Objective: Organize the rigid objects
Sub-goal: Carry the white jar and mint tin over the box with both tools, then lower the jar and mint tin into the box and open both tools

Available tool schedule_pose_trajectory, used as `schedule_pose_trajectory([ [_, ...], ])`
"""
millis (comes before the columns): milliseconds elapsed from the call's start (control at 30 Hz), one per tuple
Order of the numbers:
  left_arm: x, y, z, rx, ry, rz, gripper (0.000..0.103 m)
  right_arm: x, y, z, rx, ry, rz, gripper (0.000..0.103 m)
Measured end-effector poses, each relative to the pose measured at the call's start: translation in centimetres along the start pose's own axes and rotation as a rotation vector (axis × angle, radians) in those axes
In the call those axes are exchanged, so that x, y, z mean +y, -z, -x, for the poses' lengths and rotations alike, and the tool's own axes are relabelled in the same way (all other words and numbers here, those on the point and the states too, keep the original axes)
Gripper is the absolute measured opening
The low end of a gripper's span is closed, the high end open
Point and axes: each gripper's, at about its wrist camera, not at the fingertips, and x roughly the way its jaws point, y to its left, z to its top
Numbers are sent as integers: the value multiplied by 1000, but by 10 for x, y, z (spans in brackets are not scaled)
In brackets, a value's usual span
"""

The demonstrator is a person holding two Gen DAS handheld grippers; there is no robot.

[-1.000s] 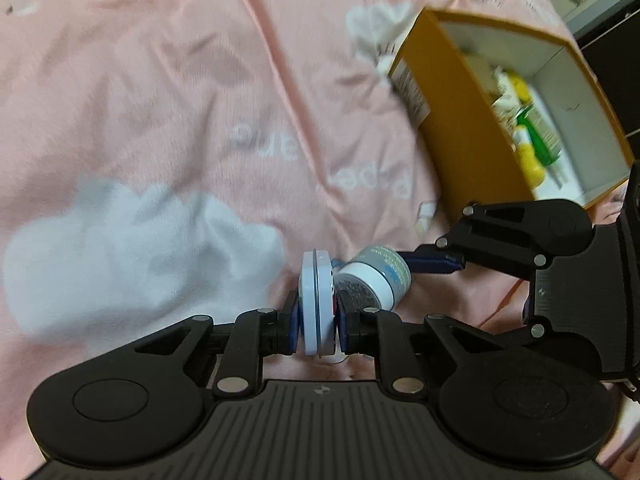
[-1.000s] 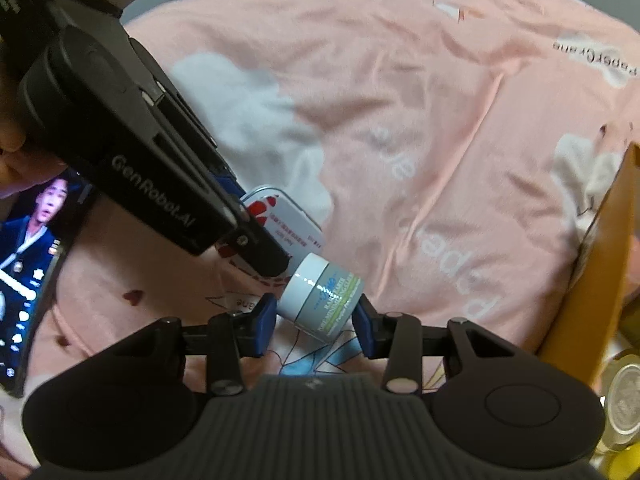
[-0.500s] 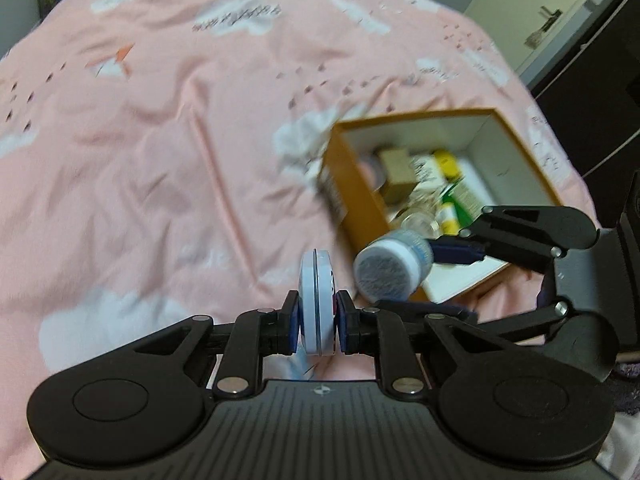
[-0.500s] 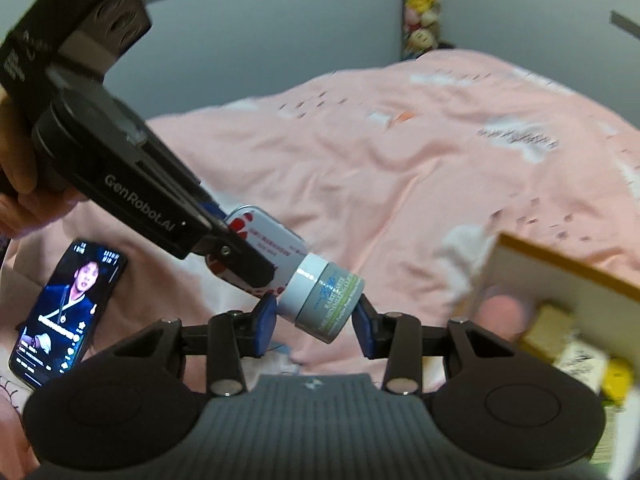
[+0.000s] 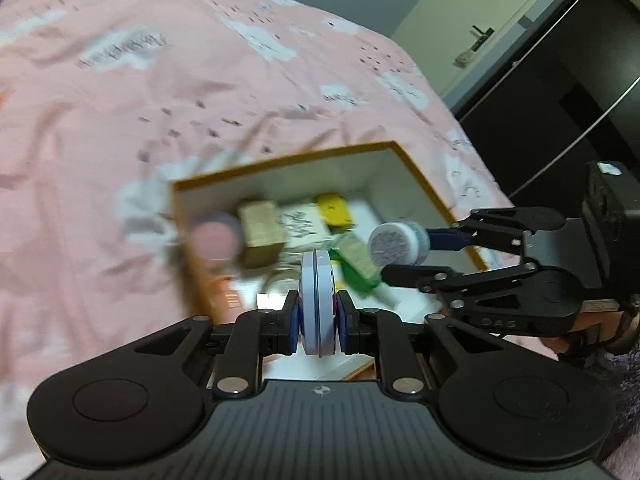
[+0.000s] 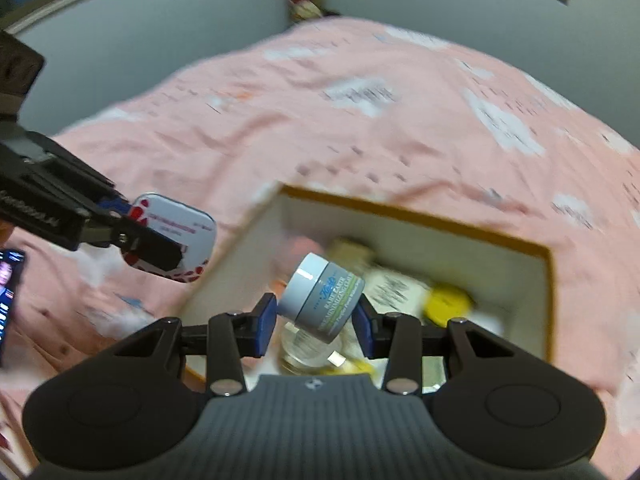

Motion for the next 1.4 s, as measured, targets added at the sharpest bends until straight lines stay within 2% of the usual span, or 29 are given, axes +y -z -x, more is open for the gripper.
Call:
schedule_pose_trajectory([
  [100, -3, -2, -30, 33, 56, 48, 20, -23, 8, -11, 94, 12, -39, 41],
  [333, -2, 4, -73, 64, 58, 130, 20, -52, 29, -50, 292, -30, -157, 41],
  [433, 1, 9, -81, 65, 35, 147, 20, -56, 34, -63, 349, -28, -158, 41],
  [700, 12, 16, -90, 96, 42, 198, 20, -63, 39, -90, 452, -29, -177, 41],
  [900, 12, 18, -95, 139, 41, 186, 20, -65, 40, -93, 462, -42, -192, 42],
  [1000, 14, 19, -99, 164, 35, 192, 20, -65, 40, -90, 449, -39, -190, 47],
  [1167, 15, 23, -105, 204, 47, 202, 20, -58, 36, -75, 369, -33, -141, 51],
  [1233, 13, 23, -106, 211, 38, 198, 20, -55, 35, -68, 320, -14, -116, 57],
  [1400, 6, 25, -111, 239, -2, 162, 20, -52, 35, -66, 266, 6, -77, 57],
])
